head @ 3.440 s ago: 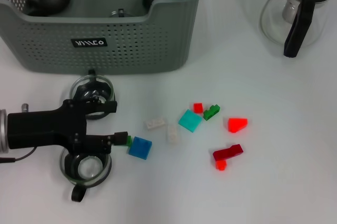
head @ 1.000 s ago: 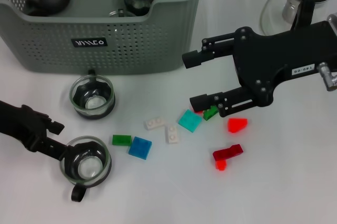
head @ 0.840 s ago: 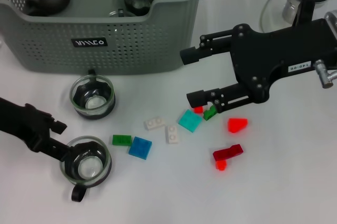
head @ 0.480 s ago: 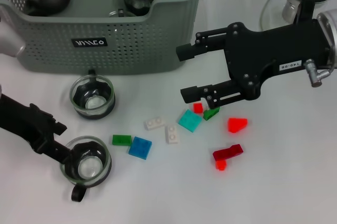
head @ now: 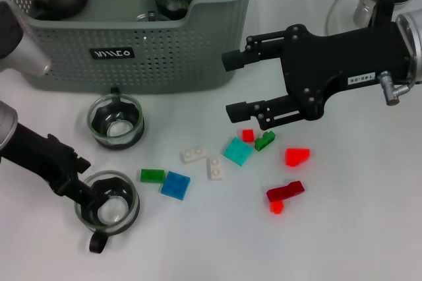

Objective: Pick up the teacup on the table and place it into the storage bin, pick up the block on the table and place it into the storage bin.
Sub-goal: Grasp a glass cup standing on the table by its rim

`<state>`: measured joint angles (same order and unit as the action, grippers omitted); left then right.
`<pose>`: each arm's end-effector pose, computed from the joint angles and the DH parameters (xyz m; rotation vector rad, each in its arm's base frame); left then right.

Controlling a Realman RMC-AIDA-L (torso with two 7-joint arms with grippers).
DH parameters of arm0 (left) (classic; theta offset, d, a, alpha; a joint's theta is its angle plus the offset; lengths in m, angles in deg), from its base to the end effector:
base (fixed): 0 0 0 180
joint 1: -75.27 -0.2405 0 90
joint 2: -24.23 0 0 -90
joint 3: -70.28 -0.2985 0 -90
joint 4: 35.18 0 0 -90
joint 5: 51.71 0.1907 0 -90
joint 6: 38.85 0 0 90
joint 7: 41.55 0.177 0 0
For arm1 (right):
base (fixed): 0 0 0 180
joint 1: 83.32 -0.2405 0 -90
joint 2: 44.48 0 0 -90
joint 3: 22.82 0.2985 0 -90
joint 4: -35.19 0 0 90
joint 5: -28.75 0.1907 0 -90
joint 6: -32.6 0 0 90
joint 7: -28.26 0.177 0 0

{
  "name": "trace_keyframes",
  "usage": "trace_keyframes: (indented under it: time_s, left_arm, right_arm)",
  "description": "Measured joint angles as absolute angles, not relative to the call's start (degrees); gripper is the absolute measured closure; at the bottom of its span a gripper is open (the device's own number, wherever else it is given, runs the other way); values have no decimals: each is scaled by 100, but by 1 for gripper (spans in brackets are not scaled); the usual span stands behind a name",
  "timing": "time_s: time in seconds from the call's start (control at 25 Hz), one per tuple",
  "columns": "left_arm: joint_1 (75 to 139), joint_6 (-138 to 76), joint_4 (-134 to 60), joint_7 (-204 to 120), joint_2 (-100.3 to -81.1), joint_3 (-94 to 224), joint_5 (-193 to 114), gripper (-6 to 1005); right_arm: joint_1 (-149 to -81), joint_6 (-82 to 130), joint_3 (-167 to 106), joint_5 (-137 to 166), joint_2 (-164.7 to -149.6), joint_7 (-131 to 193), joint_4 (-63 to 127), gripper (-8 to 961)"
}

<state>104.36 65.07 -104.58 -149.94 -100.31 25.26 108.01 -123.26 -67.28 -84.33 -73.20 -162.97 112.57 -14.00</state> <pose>-0.3201 0.2926 -0.0308 -2.8143 -1.0184 0.4525 0.1450 0.3396 -0.0557 2.9461 -0.0044 -0.7444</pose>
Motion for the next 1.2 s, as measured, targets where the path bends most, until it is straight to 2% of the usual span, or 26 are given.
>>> trace_keyframes:
  time_s: [0.68,0.92,1.2]
  left_arm:
    - [10404,6227,-10308,-15082,-10030,2363,10746,140]
    - [10439,6003,-10254,-15127,-10011,2361,10815,325]
    - [10395,5983,-10343,-15086,-10011,2241,10811,491]
  right_arm:
    - [-12330,-6634,-8432,-7320,-16271,11219,-1394,180]
    - [-12331,-6625,-8368,-7316,-16268,11219,-1394,181]
    - [-12335,-6626,-8298,-7269,-16261,11201,-1394,181]
